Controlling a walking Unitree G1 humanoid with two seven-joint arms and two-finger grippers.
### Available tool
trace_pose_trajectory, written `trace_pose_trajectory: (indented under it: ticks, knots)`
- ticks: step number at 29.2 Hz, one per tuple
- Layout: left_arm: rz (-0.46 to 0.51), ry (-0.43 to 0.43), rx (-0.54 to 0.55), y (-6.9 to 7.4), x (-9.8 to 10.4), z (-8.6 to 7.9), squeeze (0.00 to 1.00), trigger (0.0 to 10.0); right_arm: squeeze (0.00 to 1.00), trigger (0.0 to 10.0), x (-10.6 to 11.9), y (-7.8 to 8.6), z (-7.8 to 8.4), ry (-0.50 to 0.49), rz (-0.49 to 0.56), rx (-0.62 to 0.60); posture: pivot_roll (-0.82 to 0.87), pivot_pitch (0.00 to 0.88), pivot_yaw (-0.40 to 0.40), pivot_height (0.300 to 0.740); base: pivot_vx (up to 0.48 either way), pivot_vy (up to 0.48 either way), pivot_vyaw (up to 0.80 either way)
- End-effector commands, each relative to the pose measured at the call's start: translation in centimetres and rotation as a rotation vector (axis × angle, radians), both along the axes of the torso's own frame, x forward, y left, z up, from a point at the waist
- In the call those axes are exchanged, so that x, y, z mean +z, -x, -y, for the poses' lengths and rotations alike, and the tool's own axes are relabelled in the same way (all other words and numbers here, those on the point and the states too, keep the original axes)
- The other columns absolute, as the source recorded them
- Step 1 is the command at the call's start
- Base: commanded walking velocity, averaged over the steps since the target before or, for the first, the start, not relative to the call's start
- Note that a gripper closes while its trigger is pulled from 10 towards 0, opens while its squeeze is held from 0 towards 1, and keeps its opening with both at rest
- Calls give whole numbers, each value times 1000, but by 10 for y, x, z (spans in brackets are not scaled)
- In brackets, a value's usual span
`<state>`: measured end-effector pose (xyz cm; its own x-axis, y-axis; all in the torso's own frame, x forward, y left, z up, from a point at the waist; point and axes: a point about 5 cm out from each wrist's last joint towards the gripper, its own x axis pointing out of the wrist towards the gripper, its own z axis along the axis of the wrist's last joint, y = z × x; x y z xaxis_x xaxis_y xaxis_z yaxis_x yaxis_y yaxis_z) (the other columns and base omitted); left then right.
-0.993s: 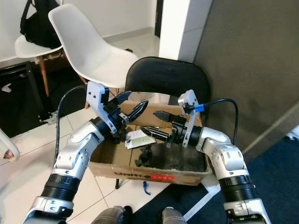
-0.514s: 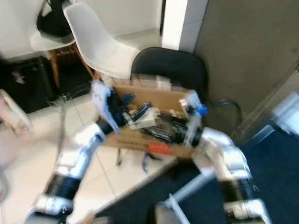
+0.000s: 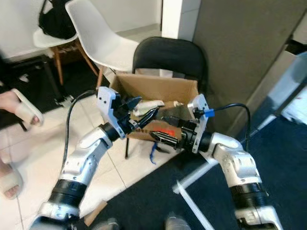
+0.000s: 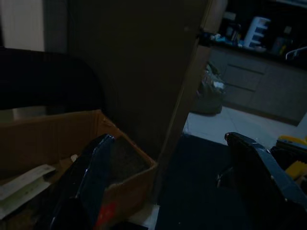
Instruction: Picking trash to rubbish bin
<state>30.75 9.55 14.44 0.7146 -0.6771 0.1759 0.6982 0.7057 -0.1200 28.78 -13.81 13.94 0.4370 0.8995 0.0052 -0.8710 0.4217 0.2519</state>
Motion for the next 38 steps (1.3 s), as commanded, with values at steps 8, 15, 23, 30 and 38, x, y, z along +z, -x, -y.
trace_pose_trajectory:
  ticks: [8,15,23,30,38]
  knots:
    - [-6,-13,-4,0,-2,-1,0,10000,0,10000,-1,0,0,16,9,3,-47,0,-52,740,-366,0,0]
    - [-6,-13,-4,0,-2,-1,0,10000,0,10000,0,0,0,14,8,3,-48,0,-54,740,-359,0,0]
    - [-6,-11,-3,-1,-2,-1,0,10000,0,10000,0,-1,1,14,8,3,-49,0,-53,740,-359,0,0]
    - [-5,-11,-5,0,-3,-1,0,10000,0,10000,-1,0,1,13,8,3,-49,0,-52,740,-358,0,0]
    - [-4,-11,-5,0,-3,-1,0,10000,0,10000,-1,0,1,13,8,3,-49,0,-53,740,-352,0,0]
